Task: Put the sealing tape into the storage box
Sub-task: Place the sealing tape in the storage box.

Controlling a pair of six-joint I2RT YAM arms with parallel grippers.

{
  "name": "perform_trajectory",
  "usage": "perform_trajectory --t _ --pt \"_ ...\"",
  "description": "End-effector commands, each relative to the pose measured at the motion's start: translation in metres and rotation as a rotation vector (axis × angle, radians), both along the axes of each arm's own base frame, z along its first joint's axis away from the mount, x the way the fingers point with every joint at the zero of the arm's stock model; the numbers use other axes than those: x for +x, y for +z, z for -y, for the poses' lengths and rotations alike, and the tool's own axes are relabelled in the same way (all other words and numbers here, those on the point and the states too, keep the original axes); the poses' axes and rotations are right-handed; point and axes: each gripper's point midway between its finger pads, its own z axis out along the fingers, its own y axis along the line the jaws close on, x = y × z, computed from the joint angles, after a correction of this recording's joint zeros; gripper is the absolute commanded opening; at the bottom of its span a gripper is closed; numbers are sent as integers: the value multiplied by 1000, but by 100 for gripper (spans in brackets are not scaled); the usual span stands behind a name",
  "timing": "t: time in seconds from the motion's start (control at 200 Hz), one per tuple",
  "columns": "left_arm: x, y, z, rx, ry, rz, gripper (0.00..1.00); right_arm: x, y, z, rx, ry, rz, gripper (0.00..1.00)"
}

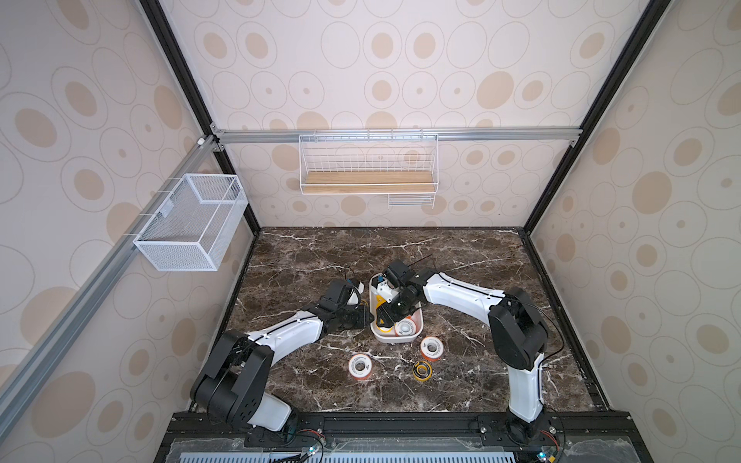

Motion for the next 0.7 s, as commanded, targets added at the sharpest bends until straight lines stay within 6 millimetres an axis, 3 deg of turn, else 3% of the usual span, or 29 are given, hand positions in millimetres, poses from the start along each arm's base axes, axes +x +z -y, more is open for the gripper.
perform_trajectory --t 0.0,0.381,0.691 --pt "0 3 -5 8 7 8 18 -1 -4 -2 -30 17 0 59" --pt "0 3 -4 8 1 5 19 -1 -10 -2 -50 20 5 68" --pt "0 7 -4 10 -7 9 23 1 4 0 -31 13 40 71"
